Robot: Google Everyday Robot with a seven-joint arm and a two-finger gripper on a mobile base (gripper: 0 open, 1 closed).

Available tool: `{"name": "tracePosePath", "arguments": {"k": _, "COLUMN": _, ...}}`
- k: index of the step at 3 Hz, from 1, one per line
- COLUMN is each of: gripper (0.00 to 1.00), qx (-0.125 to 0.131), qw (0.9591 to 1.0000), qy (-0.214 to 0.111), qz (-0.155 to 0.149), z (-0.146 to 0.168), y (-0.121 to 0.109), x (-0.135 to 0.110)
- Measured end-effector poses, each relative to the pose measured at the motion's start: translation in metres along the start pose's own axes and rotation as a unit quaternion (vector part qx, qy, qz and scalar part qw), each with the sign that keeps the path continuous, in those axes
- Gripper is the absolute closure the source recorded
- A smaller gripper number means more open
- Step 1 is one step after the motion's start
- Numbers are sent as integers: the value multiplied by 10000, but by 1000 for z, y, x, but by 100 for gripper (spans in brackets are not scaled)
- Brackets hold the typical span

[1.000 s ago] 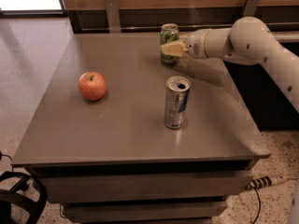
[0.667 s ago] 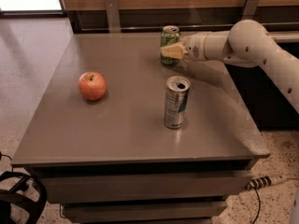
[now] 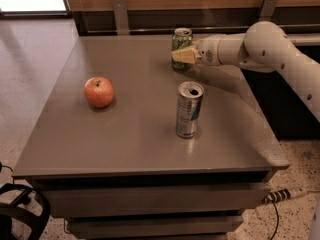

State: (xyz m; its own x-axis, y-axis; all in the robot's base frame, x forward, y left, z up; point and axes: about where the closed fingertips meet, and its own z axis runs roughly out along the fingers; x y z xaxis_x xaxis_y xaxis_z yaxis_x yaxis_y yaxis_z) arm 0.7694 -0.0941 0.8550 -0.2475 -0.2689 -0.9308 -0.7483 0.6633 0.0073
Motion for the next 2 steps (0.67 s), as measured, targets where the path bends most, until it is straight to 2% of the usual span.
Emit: {"name": "tracePosePath", "arguments": {"k": 2, "gripper": 12, "qx": -2, "qw": 10000, "qy": 0, "qz": 0, "z": 0, "y": 0, "x": -1}}
